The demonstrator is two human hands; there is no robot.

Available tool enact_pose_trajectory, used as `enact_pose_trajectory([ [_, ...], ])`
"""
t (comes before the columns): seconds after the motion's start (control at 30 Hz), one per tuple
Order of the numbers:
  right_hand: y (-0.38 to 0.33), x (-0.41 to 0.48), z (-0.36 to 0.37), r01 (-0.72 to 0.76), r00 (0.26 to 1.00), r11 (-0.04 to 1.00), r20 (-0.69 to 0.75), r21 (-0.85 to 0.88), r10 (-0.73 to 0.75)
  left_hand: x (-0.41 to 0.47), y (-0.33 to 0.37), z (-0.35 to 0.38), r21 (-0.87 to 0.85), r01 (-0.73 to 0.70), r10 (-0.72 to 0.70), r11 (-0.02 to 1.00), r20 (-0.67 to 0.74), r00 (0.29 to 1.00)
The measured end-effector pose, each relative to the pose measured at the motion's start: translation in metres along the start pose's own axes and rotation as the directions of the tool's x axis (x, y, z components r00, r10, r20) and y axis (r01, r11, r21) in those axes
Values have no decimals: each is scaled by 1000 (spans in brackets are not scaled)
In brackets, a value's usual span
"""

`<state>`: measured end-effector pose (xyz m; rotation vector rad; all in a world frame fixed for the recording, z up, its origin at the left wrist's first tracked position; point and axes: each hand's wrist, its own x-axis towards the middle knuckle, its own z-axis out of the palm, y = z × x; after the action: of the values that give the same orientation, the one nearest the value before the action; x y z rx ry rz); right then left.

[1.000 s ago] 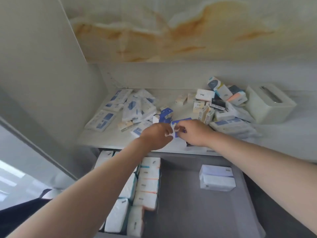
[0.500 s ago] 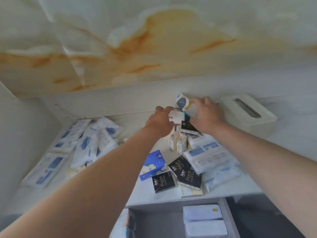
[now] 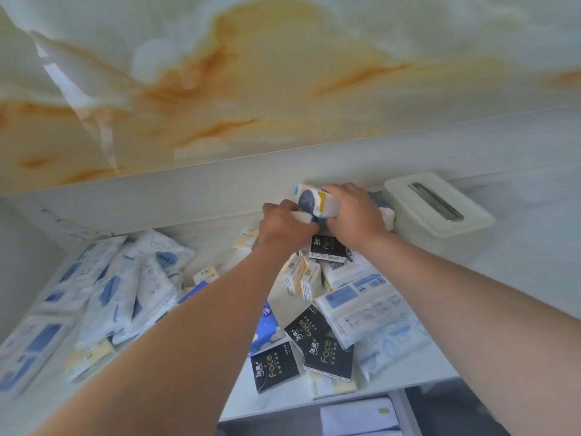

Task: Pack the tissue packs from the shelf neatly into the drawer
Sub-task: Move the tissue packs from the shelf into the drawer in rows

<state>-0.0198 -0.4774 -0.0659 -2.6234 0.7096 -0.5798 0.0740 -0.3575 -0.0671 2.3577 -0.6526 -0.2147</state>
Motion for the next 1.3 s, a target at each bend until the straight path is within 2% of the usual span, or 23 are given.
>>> enact_pose_trajectory([
  [0.13, -12, -9, -10, 110, 993, 986, -63, 126, -103, -17, -17, -26, 1, -146, 145, 989, -133, 980],
  [0.27, -40, -27, -21, 193, 979, 967, -106, 165, -177, -53, -43, -69, 15, -243, 241, 970, -218, 946],
  [0.57, -133, -104, -38, 455, 888, 871, -29, 182, -458, -171, -111, -147, -42, -266, 243, 963, -283, 928],
  [0.7, -164, -150, -33, 444, 882, 869, 65, 218, -467, -231, -139, -161, -53, -267, 238, 962, -309, 921],
  [0.9, -199, -216, -24, 394, 884, 862, 125, 318, -450, -310, -188, -175, -67, -320, 274, 945, -376, 885],
  [1.0, -213, -242, -21, 396, 867, 849, 162, 350, -471, -346, -219, -180, -65, -325, 292, 944, -303, 907],
  [1.07, -223, -258, -20, 302, 882, 877, 240, 374, -406, -357, -240, -181, -39, -290, 275, 956, -227, 934],
  [1.13, -231, -272, -17, 114, 888, 893, 358, 436, -288, -360, -257, -180, -4, -239, 235, 971, -160, 959],
  [1.23, -235, -286, -3, -191, 835, 850, 537, 490, -122, -364, -275, -184, 105, -163, 172, 981, -84, 981],
  [1.3, -236, -291, 6, -322, 784, 811, 618, 488, -60, -370, -284, -187, 298, -77, 70, 952, 33, 997],
])
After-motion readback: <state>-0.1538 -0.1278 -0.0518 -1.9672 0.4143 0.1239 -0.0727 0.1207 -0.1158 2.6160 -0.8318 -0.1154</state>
